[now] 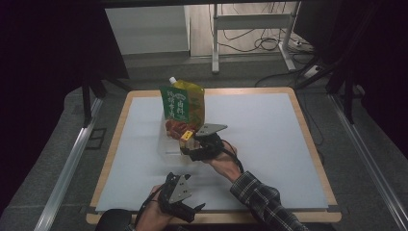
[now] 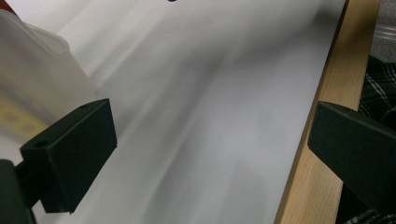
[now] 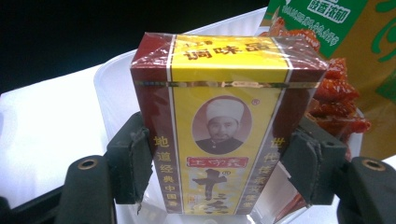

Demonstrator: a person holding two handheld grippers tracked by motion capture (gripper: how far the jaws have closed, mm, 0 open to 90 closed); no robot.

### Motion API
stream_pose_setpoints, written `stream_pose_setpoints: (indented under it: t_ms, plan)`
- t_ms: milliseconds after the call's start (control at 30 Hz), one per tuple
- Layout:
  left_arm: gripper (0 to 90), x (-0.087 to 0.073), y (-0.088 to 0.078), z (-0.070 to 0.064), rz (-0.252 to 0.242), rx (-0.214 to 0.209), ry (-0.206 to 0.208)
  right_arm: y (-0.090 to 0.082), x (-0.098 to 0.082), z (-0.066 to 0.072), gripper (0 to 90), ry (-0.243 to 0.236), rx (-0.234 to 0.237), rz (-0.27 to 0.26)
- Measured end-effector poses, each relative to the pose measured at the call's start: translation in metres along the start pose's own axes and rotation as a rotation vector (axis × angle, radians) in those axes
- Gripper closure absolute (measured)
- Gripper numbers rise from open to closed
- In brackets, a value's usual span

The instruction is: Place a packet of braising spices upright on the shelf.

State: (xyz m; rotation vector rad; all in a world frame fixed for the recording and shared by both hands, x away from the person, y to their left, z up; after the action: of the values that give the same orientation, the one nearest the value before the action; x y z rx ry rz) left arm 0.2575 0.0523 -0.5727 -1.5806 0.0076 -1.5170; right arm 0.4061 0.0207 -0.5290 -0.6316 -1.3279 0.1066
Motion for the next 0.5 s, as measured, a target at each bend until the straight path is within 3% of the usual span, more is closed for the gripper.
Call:
stream_pose_setpoints:
  t_ms: [267,500]
  plan:
    - [1.2,0.0001,-0.0001,0.0,-0.001,0.001,0.0,-0.001,0.0019,-0.0019,21.9,0.022,0.002,0.003]
    - [1.2,0.0001,0.0003,-0.0002,0.001,0.002,0.004,-0.0045,0.0055,0.0004,15.8,0.013,0.015,0.011]
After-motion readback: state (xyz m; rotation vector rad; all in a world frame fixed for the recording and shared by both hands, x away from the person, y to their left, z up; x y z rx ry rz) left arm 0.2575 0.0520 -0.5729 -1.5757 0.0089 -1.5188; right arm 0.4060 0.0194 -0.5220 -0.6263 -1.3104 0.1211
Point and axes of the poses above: each handheld gripper's, and its own axes: y roughly forward along the jaws, x roughly out of its top, z roughly to its left, the point moved 8 cm from there along y, roughly forward along the jaws, and after that the axes turned 5 degrees about x, right-handed, at the moved point
